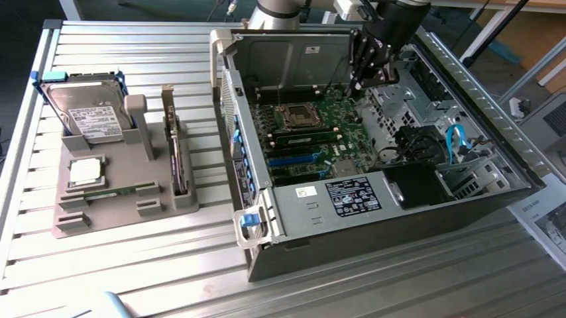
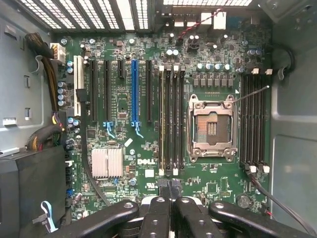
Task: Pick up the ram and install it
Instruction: 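Press down the ram until it locks into place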
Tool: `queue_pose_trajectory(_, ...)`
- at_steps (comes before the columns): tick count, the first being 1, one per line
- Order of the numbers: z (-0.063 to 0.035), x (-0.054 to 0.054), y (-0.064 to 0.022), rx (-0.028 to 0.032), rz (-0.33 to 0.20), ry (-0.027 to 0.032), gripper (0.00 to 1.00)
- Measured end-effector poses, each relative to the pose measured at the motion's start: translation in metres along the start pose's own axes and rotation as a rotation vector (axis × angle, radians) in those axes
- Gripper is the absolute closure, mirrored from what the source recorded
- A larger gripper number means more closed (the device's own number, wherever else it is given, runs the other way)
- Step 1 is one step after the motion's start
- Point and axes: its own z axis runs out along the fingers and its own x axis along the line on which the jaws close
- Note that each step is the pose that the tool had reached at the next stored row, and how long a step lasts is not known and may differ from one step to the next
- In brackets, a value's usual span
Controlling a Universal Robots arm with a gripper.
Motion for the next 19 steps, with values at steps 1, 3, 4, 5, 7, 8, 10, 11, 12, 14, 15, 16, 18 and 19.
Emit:
queue_pose_trajectory(1,0.0013,0.0,0.0,0.0,0.0,-0.0001,0.9)
queue_pose_trajectory(3,0.0026,0.0,0.0,0.0,0.0,-0.0001,0.9)
queue_pose_trajectory(4,0.0032,0.0,0.0,0.0,0.0,-0.0001,0.9)
queue_pose_trajectory(5,0.0039,0.0,0.0,0.0,0.0,-0.0001,0.9)
queue_pose_trajectory(7,0.0054,0.0,0.0,0.0,0.0,-0.0001,0.9)
queue_pose_trajectory(8,0.0062,0.0,0.0,0.0,0.0,-0.0001,0.9)
queue_pose_trajectory(10,0.0075,0.0,-0.0001,0.0,0.0,-0.0001,0.9)
queue_pose_trajectory(11,0.0081,0.0,-0.0001,0.0,0.0,-0.0001,0.9)
queue_pose_trajectory(12,0.0094,0.0,0.0,0.0,0.0,-0.0001,0.9)
queue_pose_trajectory(14,0.0108,0.0,-0.0001,0.0,0.0,-0.0001,0.9)
queue_pose_trajectory(15,0.0118,0.0,-0.0001,0.0,0.0,-0.0001,0.9)
queue_pose_trajectory(16,0.013,0.0,-0.0001,0.0,0.0,-0.0001,0.9)
queue_pose_trajectory(18,0.0154,0.0,-0.0001,0.0,0.0,0.0,0.9)
queue_pose_trajectory(19,0.0172,0.0,-0.0001,0.0,0.0,-0.0001,0.9)
